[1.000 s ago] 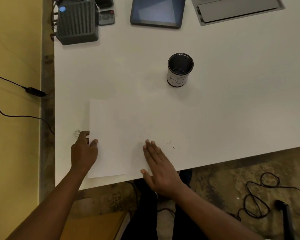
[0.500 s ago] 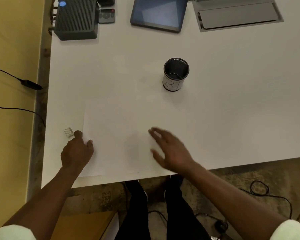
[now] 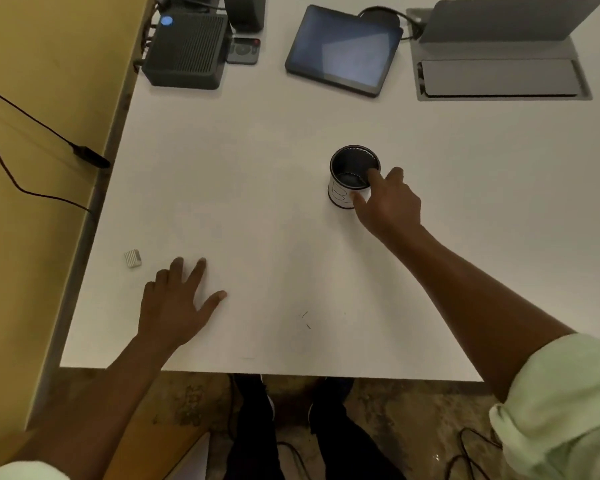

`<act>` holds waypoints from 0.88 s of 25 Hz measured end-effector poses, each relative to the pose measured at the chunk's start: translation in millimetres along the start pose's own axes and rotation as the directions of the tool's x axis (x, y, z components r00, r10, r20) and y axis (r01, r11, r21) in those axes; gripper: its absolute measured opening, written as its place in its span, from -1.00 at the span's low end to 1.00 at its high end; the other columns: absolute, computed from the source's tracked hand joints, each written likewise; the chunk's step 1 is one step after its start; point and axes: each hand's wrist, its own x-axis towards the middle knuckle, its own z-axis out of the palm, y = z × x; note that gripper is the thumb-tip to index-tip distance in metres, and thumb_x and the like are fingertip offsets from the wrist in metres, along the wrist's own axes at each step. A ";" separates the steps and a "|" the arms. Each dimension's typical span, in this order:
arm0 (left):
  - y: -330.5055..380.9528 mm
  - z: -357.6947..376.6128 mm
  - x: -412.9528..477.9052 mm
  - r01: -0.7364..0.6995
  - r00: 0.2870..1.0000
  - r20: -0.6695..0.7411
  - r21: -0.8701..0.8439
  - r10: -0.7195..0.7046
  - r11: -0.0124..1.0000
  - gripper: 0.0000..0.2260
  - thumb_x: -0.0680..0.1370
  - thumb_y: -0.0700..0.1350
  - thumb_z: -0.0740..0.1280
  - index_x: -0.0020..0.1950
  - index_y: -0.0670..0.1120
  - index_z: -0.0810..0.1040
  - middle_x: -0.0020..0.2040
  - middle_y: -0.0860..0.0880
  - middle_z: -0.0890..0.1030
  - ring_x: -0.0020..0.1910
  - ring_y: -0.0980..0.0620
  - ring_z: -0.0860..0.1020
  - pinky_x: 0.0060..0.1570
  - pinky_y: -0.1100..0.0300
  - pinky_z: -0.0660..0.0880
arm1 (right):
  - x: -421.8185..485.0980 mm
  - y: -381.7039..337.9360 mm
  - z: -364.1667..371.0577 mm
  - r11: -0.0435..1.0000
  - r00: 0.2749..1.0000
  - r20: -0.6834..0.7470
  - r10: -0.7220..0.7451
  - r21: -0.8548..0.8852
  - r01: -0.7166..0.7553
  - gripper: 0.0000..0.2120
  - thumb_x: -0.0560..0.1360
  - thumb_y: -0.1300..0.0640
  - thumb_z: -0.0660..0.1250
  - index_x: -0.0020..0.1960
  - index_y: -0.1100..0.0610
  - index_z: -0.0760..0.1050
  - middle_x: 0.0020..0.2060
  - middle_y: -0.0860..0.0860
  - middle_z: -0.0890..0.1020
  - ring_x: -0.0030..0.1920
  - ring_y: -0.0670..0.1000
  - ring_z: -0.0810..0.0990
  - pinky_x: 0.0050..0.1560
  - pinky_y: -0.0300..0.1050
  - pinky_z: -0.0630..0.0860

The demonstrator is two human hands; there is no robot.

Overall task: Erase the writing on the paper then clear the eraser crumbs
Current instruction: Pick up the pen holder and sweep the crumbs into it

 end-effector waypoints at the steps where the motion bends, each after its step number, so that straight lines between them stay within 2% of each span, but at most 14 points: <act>1: 5.9 4.7 -1.5 0.019 0.999 0.044 -0.003 -0.019 1.000 -0.16 0.51 0.48 0.00 0.63 -0.02 0.31 0.53 -0.29 0.39 0.31 -0.35 0.50 0.17 -0.24 0.51 | 0.6 2.1 2.8 1.000 1.000 0.008 -0.019 0.006 0.019 -0.59 0.55 -0.08 0.28 0.31 0.11 0.39 0.09 0.20 0.47 -0.11 0.29 0.58 -0.18 -0.02 0.40; 3: 13.5 11.5 -0.5 0.043 0.997 0.057 -0.012 -0.043 0.999 -0.09 0.48 0.53 -0.07 0.68 0.00 0.20 0.62 -0.29 0.27 0.39 -0.36 0.44 0.23 -0.25 0.47 | 0.4 5.9 7.1 0.997 0.998 0.016 -0.068 0.026 0.068 -0.61 0.56 -0.05 0.27 0.29 0.14 0.38 0.08 0.19 0.50 -0.09 0.28 0.58 -0.18 -0.01 0.42; 6: 19.1 14.6 8.3 0.044 0.998 0.046 -0.003 -0.044 0.999 -0.08 0.48 0.52 -0.06 0.68 -0.04 0.20 0.61 -0.34 0.27 0.35 -0.39 0.46 0.18 -0.25 0.48 | -1.6 10.6 9.9 0.991 0.992 -0.006 -0.124 0.038 0.125 -0.63 0.57 -0.02 0.25 0.29 0.15 0.38 0.09 0.16 0.54 -0.07 0.26 0.58 -0.19 -0.04 0.38; 10: 27.4 3.6 17.5 0.074 0.997 0.034 -0.077 -0.072 0.994 0.01 0.44 0.55 -0.08 0.69 -0.10 0.14 0.64 -0.36 0.19 0.42 -0.41 0.39 0.33 -0.26 0.39 | -12.5 12.7 9.1 0.983 0.982 -0.056 -0.181 0.031 0.183 -0.67 0.57 0.01 0.26 0.26 0.14 0.38 0.10 0.14 0.55 -0.09 0.25 0.58 -0.23 -0.07 0.31; 11: 34.1 -2.4 18.8 0.076 0.997 0.027 -0.127 -0.073 0.989 0.04 0.43 0.57 -0.04 0.70 -0.11 0.08 0.66 -0.33 0.14 0.49 -0.39 0.33 0.40 -0.26 0.33 | -17.6 10.4 7.2 0.977 0.977 -0.057 -0.206 0.034 0.208 -0.68 0.58 0.00 0.26 0.26 0.14 0.38 0.11 0.13 0.55 -0.09 0.23 0.58 -0.24 -0.07 0.32; 13: 54.0 -18.1 16.9 0.028 1.000 0.006 -0.311 -0.028 0.950 0.08 0.44 0.56 0.16 0.71 -0.11 -0.04 0.70 -0.24 0.06 0.62 -0.30 0.17 0.55 -0.23 0.19 | -32.3 0.8 -0.9 0.951 0.954 -0.037 -0.298 0.070 0.300 -0.68 0.58 -0.04 0.27 0.24 0.11 0.39 0.14 0.08 0.54 -0.08 0.17 0.58 -0.25 -0.07 0.40; 15: 76.8 -35.1 11.8 -0.043 0.999 -0.027 -0.555 0.034 0.831 0.10 0.43 0.46 0.39 0.71 -0.09 -0.05 0.72 -0.13 0.06 0.68 -0.15 0.10 0.61 -0.11 0.11 | -55.4 -14.6 -12.5 0.893 0.901 0.022 -0.432 0.145 0.425 -0.68 0.57 -0.07 0.28 0.22 0.09 0.40 0.17 0.06 0.53 -0.02 0.13 0.57 -0.19 -0.04 0.48; 17: 95.2 -49.8 3.5 -0.105 0.994 -0.081 -0.743 0.067 0.661 0.08 0.39 0.35 0.53 0.69 -0.05 0.05 0.68 -0.04 0.20 0.64 -0.02 0.21 0.59 0.01 0.20 | -85.5 -30.0 -22.9 0.806 0.813 0.090 -0.575 0.234 0.543 -0.70 0.57 -0.06 0.30 0.19 0.09 0.42 0.14 0.05 0.55 0.00 0.09 0.54 -0.14 -0.04 0.48; 19: 103.3 -55.9 -10.8 -0.221 0.975 -0.191 -0.848 0.111 0.481 0.00 0.34 0.21 0.64 0.62 -0.07 0.23 0.54 0.02 0.42 0.50 0.11 0.41 0.47 0.14 0.43 | -113.4 -41.4 -31.1 0.737 0.735 0.140 -0.664 0.291 0.610 -0.73 0.57 -0.04 0.32 0.18 0.09 0.45 0.11 0.04 0.57 -0.02 0.02 0.51 -0.14 -0.11 0.42; 22: 104.8 -55.4 -43.0 -0.264 0.964 -0.246 -0.894 0.097 0.362 -0.11 0.31 0.16 0.66 0.51 -0.09 0.35 0.38 0.09 0.55 0.36 0.26 0.52 0.26 0.32 0.53 | -139.1 -42.6 -42.1 0.685 0.678 0.175 -0.714 0.374 0.625 -0.67 0.56 -0.06 0.33 0.26 0.05 0.44 0.19 -0.01 0.56 0.06 0.02 0.55 -0.05 -0.07 0.52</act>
